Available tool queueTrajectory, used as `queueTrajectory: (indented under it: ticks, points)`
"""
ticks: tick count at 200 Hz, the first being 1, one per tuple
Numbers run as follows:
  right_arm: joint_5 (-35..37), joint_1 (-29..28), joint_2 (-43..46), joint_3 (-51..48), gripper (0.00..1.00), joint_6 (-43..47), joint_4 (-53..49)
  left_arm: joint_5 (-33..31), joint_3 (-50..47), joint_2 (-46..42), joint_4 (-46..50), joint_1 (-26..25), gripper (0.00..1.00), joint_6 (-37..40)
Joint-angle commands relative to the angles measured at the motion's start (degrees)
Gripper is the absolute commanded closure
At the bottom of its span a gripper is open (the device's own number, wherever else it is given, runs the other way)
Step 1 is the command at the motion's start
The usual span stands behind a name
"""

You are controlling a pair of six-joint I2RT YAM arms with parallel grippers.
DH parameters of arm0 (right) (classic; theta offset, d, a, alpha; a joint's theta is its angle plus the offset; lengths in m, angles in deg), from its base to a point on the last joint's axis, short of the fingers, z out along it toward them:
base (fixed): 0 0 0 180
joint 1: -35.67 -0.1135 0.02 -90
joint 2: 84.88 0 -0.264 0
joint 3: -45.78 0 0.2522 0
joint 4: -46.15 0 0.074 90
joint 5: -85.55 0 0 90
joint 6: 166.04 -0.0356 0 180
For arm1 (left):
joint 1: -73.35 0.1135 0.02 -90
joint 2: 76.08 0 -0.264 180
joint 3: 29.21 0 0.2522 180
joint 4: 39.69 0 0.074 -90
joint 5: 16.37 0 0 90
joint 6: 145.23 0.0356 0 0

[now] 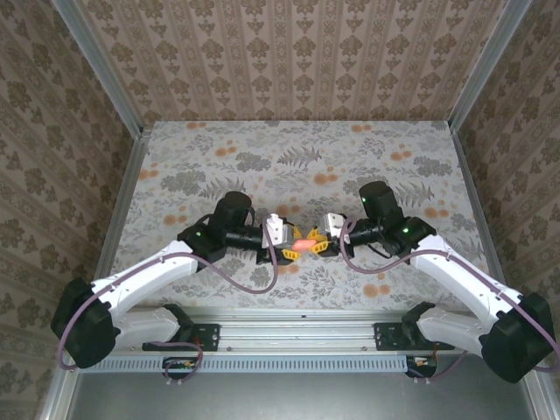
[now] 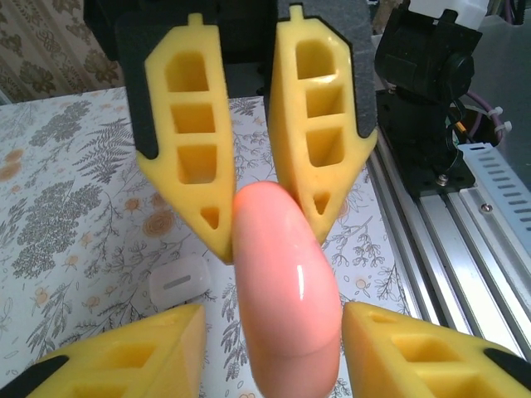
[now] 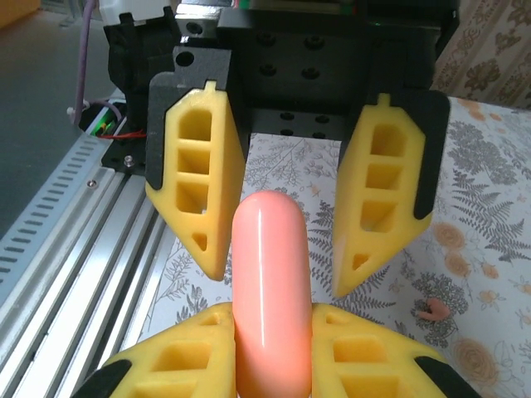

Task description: Insert wireless bluetooth earbuds into charging case

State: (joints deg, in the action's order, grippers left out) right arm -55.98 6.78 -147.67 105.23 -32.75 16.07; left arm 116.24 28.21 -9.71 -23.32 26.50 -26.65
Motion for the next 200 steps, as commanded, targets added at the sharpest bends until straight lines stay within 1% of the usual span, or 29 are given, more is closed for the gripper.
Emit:
queueTrajectory:
  ticks: [1,12,44,63,76,93,115,132,139,151,162,179,200]
  points:
    - [-2.8,-0.2,-0.4,-0.3,0.83,-2.1,2.7,1.0,-0.1,-0.1,-0.2,-0.4,0.55,0.4]
    - [-2.8,-0.1,-0.4,-0.7,0.83,-2.4,2.9,1.2,-0.4,-0.3,-0.9,-0.4,0.56,-0.2]
    - [-2.5,0.0,-0.5,-1.5,0.83,-3.5,4.6,1.2,-0.5,-0.4,-1.7,-0.4,0.62,-1.1]
    - [-2.3,0.0,-0.6,-1.6,0.83,-3.5,4.9,1.1,-1.2,-0.6,-3.3,-0.3,0.62,-2.8]
    - [-2.2,-0.1,-0.7,-1.6,0.83,-3.6,5.2,1.2,-1.7,-0.8,-4.8,-0.3,0.59,-3.8]
    - [-2.1,0.0,-0.7,-2.0,0.83,-4.0,5.9,1.1,-1.8,-0.8,-5.0,-0.3,0.59,-4.4]
    - [-2.0,0.0,-0.5,-2.3,0.83,-4.6,7.0,0.8,-2.0,-0.7,-4.9,-0.2,0.71,-4.5]
    - [-1.8,0.0,-0.4,-2.5,0.83,-5.0,7.4,0.6,-2.2,-0.8,-4.9,-0.2,0.76,-4.4]
    - [-1.7,0.0,-0.3,-2.5,0.79,-5.5,7.6,0.6,-2.2,-0.8,-4.8,-0.1,0.77,-4.4]
    - [-1.2,0.0,-0.4,-2.5,0.67,-6.6,8.2,0.5,-2.1,-0.8,-4.8,-0.2,0.79,-4.4]
    - [-0.8,0.0,-0.4,-2.8,0.60,-8.1,9.6,0.5,-2.2,-0.7,-4.8,-0.1,0.79,-4.4]
    - [-0.1,0.0,-0.4,-3.4,0.56,-9.6,11.5,0.7,-2.1,-0.7,-5.0,-0.1,0.79,-4.5]
    - [2.0,0.0,-0.5,-3.4,0.55,-9.5,11.3,0.9,-2.1,-0.8,-5.1,-0.1,0.79,-4.5]
